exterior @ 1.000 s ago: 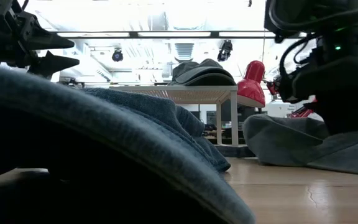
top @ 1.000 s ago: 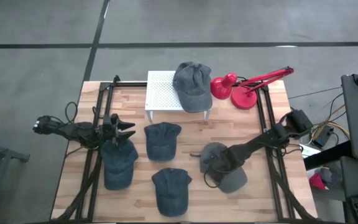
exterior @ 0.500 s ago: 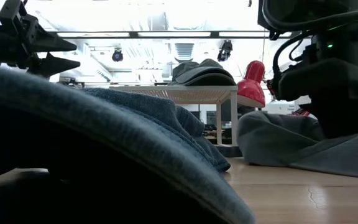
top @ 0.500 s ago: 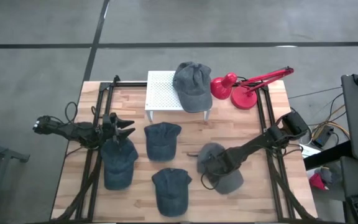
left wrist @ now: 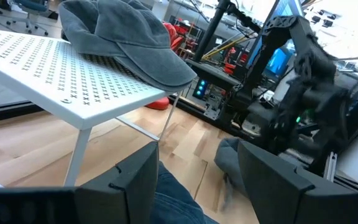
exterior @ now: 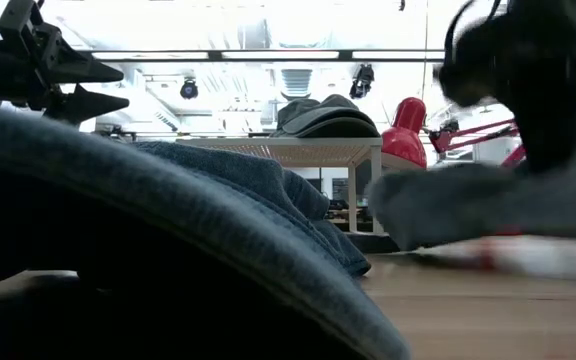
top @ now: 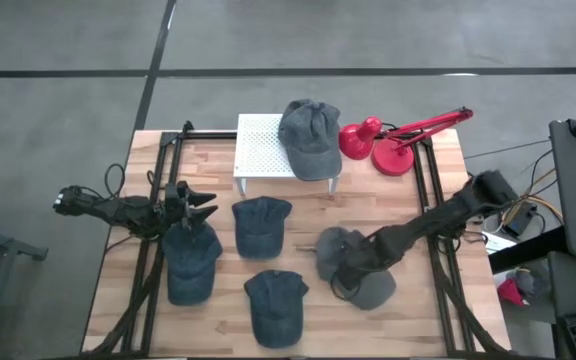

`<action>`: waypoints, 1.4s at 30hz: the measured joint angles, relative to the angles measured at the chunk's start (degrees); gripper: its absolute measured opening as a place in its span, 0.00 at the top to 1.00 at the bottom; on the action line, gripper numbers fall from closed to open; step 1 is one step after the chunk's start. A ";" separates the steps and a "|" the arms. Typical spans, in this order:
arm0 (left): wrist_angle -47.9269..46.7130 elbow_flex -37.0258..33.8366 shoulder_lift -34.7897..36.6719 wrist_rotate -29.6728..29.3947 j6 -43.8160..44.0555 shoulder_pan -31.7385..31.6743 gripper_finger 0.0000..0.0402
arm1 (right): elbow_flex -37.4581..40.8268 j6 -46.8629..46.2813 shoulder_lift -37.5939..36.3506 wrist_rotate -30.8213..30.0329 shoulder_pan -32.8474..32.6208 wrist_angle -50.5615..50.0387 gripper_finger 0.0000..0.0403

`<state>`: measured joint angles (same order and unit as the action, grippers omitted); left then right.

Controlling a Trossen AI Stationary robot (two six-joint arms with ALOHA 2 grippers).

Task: Pick & Place hat
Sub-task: Stack the gray cap on the gray caps on the shelf

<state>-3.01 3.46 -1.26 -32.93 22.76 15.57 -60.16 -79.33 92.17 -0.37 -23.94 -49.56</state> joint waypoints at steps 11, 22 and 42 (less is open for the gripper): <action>0.00 0.00 0.00 0.04 0.26 0.02 0.45 | -0.08 -0.92 -20.18 -3.34 -0.07 2.62 0.98; 0.00 0.00 -0.01 0.07 3.38 0.01 0.45 | -0.47 8.95 -30.45 -20.67 -0.02 20.41 0.98; 0.00 -0.02 -0.02 0.09 13.25 0.01 0.45 | -19.65 30.56 -18.74 -57.11 5.76 21.11 0.98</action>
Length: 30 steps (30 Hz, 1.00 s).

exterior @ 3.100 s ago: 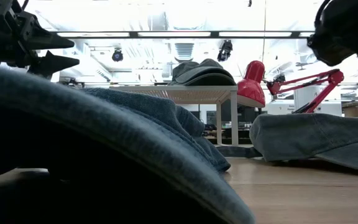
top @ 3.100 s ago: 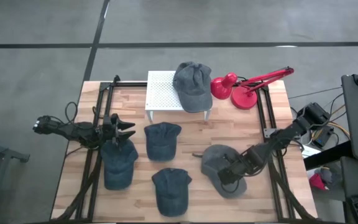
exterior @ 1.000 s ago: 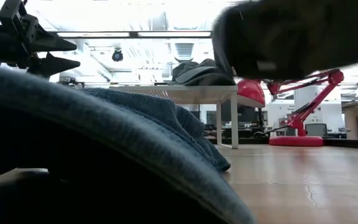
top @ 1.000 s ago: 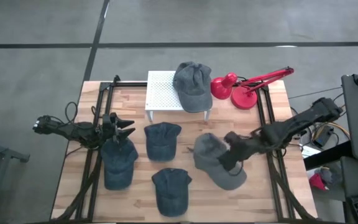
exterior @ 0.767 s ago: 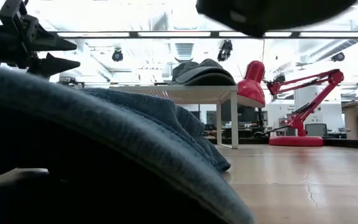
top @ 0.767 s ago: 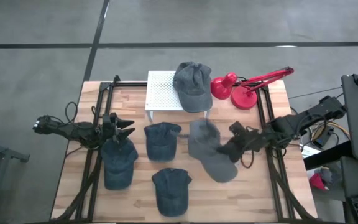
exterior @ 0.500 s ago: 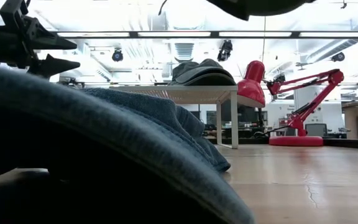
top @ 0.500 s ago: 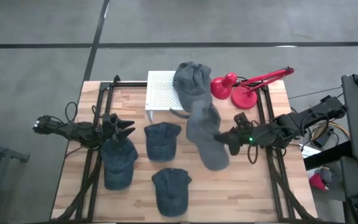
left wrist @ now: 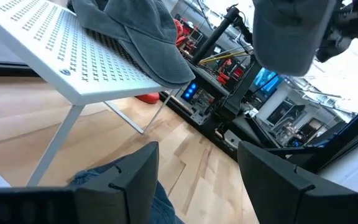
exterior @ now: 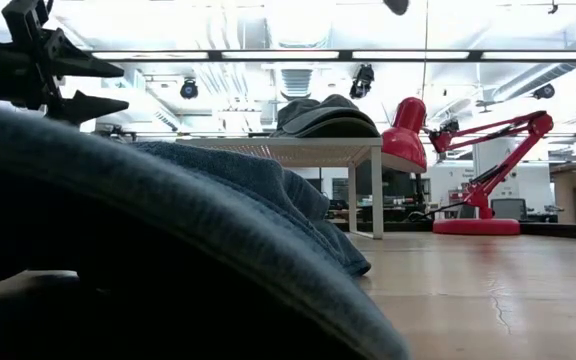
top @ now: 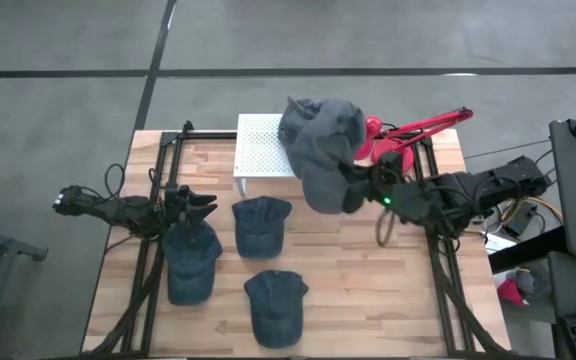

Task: Pick & Place hat
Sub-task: Stack the gray cap on the gray caps on the shelf

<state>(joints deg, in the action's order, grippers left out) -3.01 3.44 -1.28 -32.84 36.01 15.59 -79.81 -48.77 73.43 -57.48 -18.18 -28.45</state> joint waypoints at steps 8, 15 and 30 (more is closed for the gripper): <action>0.00 0.00 0.00 0.00 0.04 -0.01 0.45 | -10.99 1.14 10.46 0.01 9.38 -6.80 0.98; 0.01 0.00 -0.09 -0.02 0.02 0.00 0.45 | -22.96 -7.69 20.38 0.71 16.42 -21.68 0.98; -0.01 -0.02 -0.17 -0.02 -0.13 -0.01 0.45 | -38.50 -21.50 34.72 4.96 23.47 -43.19 0.98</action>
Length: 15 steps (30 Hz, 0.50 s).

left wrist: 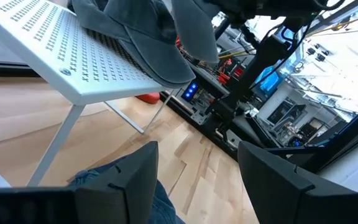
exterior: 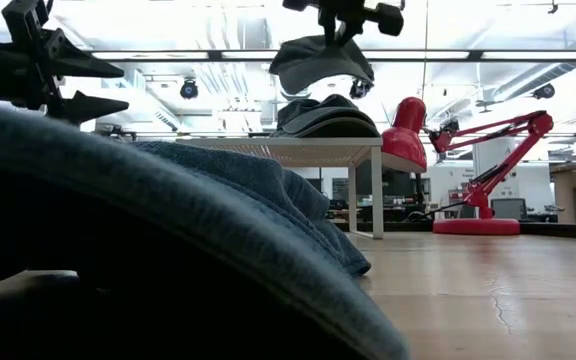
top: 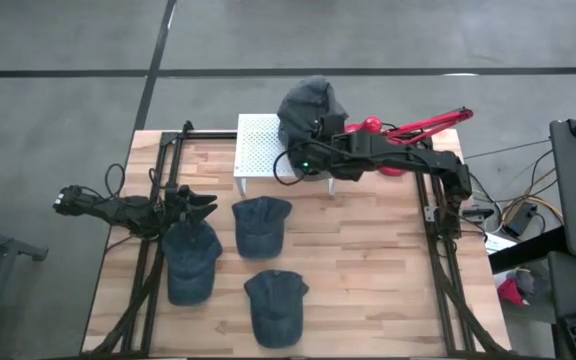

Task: Pick & Place hat
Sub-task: Stack the gray cap on the gray caps on the shelf

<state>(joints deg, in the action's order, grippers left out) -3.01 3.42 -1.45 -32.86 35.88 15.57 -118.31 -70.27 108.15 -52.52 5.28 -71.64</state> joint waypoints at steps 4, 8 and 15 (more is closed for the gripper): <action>-0.01 0.00 0.00 0.00 0.00 0.00 0.45 | 0.78 -0.93 -0.06 1.52 1.54 -0.43 0.98; -0.01 0.00 0.00 0.00 -0.02 0.00 0.45 | 0.91 -1.77 -0.07 2.59 2.51 -0.27 0.98; 0.01 0.00 0.00 0.00 -0.06 0.02 0.45 | 1.73 -2.23 -0.15 4.64 4.03 -0.11 0.98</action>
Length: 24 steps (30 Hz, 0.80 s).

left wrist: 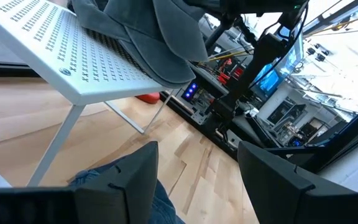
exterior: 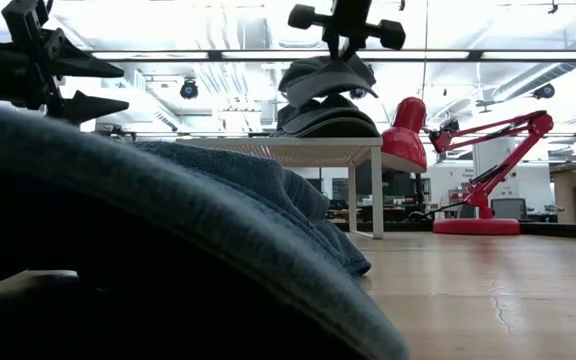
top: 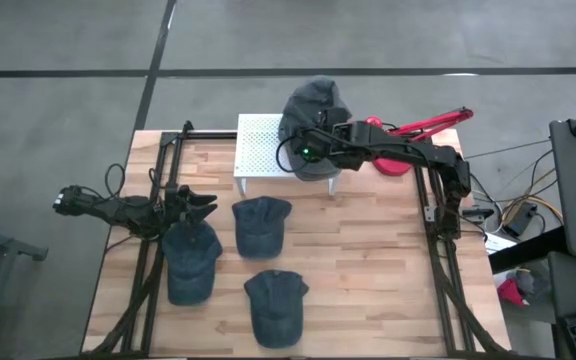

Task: Pick & Place hat
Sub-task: Stack the gray cap on the gray caps on the shelf

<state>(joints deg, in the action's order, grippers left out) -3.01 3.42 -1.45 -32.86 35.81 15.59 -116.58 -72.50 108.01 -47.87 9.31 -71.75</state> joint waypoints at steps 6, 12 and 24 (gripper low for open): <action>0.00 0.00 0.00 0.00 0.00 -0.02 0.45 | 2.69 -1.47 0.02 3.09 1.01 1.05 0.98; 0.00 0.00 0.00 -0.02 -0.02 0.00 0.45 | 5.26 -3.11 0.11 4.04 1.22 2.48 0.98; -0.02 0.00 0.00 -0.02 0.00 0.00 0.45 | 7.32 -3.82 0.11 4.32 1.47 3.50 0.98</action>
<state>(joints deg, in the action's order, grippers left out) -3.02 3.42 -1.45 -32.88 35.81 15.59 -109.27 -76.32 108.12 -43.55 10.79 -68.25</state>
